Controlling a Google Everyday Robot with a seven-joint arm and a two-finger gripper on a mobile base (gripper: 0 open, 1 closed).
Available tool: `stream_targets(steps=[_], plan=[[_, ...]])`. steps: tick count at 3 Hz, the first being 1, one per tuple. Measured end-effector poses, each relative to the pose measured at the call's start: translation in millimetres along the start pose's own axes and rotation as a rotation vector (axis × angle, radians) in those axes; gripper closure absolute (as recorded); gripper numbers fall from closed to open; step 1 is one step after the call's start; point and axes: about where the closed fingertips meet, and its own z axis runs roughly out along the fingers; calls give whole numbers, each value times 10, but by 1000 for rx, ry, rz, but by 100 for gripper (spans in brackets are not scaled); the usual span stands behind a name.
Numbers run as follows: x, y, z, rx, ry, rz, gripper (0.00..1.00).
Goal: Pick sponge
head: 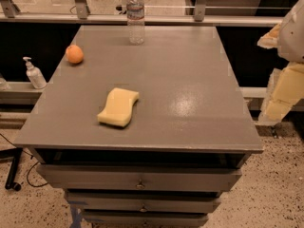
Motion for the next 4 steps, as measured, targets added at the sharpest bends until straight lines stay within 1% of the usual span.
stream_targets(steps=[1, 2, 3, 4], plan=[[0, 0, 0, 0, 0, 0, 0], [-61, -3, 17, 4, -23, -3, 0], [-277, -1, 225, -29, -124, -7, 0], [-626, 63, 637, -100, -294, -20, 0]])
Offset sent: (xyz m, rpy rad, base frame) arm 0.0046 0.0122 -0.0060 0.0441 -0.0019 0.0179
